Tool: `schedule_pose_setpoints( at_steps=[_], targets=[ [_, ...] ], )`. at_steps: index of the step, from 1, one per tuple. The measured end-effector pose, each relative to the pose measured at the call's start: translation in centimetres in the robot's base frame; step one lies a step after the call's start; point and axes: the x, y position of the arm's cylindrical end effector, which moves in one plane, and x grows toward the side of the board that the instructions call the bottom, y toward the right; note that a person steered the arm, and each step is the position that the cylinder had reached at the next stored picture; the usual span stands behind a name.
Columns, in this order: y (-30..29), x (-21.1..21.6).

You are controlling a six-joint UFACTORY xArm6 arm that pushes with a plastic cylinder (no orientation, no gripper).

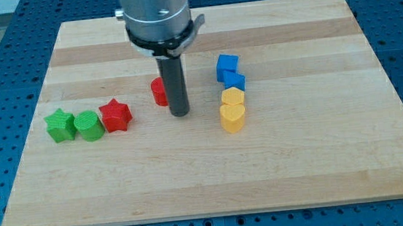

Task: Place the red circle on the right side of red star

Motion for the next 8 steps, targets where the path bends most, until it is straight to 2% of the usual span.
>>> schedule_pose_setpoints(
  at_steps=[2,3,4,5,7,8],
  targets=[
    [2.1,-10.0],
    [-0.2,-12.7],
    [-3.3,-11.1],
    [-5.4,-7.8],
    [-6.2,-2.1],
    [-6.2,-3.9]
  ],
)
